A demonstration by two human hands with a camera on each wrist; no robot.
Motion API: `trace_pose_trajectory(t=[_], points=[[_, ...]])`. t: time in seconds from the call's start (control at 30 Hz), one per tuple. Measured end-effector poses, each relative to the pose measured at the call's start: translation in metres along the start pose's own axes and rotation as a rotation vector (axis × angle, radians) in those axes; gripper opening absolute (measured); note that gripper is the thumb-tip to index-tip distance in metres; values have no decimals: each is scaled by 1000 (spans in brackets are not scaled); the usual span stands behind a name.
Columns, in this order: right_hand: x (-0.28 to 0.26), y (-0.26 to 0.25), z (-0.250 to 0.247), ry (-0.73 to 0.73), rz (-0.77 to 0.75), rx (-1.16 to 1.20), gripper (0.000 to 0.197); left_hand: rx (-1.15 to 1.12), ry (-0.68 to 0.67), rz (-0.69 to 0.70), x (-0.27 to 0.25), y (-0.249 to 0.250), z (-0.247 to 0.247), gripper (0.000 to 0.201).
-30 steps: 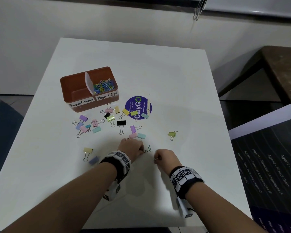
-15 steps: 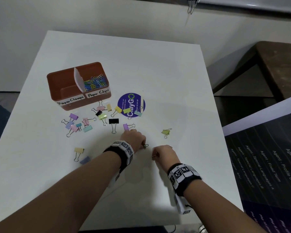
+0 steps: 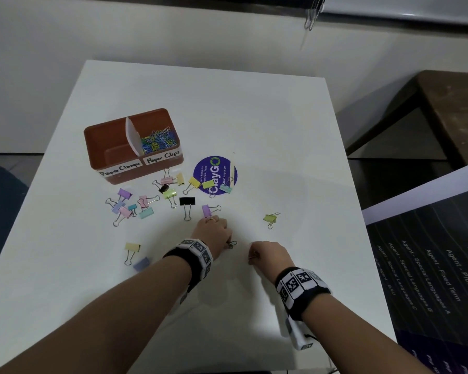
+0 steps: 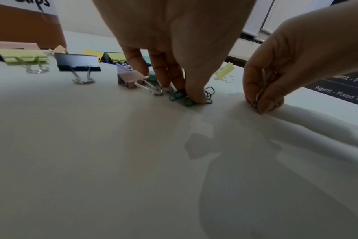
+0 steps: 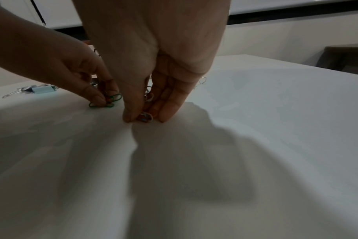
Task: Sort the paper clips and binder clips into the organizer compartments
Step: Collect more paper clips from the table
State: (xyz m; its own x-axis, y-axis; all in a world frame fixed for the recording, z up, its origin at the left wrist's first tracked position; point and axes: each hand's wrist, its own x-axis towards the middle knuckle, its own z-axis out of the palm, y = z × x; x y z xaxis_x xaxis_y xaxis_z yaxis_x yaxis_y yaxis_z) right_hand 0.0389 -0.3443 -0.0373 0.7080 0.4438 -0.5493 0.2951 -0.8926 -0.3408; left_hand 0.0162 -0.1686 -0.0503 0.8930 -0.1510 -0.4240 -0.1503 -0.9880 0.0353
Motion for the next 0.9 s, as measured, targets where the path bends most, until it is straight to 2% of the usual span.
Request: trace_pose_trajectory(t=[0.13, 0.23, 0.47, 0.53, 0.6, 0.7, 0.8, 0.9], points=[[-2, 0, -2, 10, -12, 24, 10, 29, 57, 18, -11, 2, -2, 11], [-1, 0, -4, 31, -22, 49, 9, 61, 136, 26, -11, 0, 7, 28], [6, 2, -4, 20, -41, 218, 3, -37, 177, 30, -7, -3, 20, 29], [7, 1, -5, 9, -55, 253, 10, -118, 198, 4, -12, -4, 11, 26], [10, -3, -9, 16, -65, 288, 26, -276, 209, -41, -20, -11, 1, 14], [20, -18, -26, 51, -96, 332, 36, -408, 306, -136, -27, -38, -15, 18], [35, -45, -53, 76, -141, 353, 39, -520, 441, -226, -32, -84, -39, 11], [63, -80, -84, 126, -196, 375, 30, -590, 452, -349, -34, -136, -72, 7]])
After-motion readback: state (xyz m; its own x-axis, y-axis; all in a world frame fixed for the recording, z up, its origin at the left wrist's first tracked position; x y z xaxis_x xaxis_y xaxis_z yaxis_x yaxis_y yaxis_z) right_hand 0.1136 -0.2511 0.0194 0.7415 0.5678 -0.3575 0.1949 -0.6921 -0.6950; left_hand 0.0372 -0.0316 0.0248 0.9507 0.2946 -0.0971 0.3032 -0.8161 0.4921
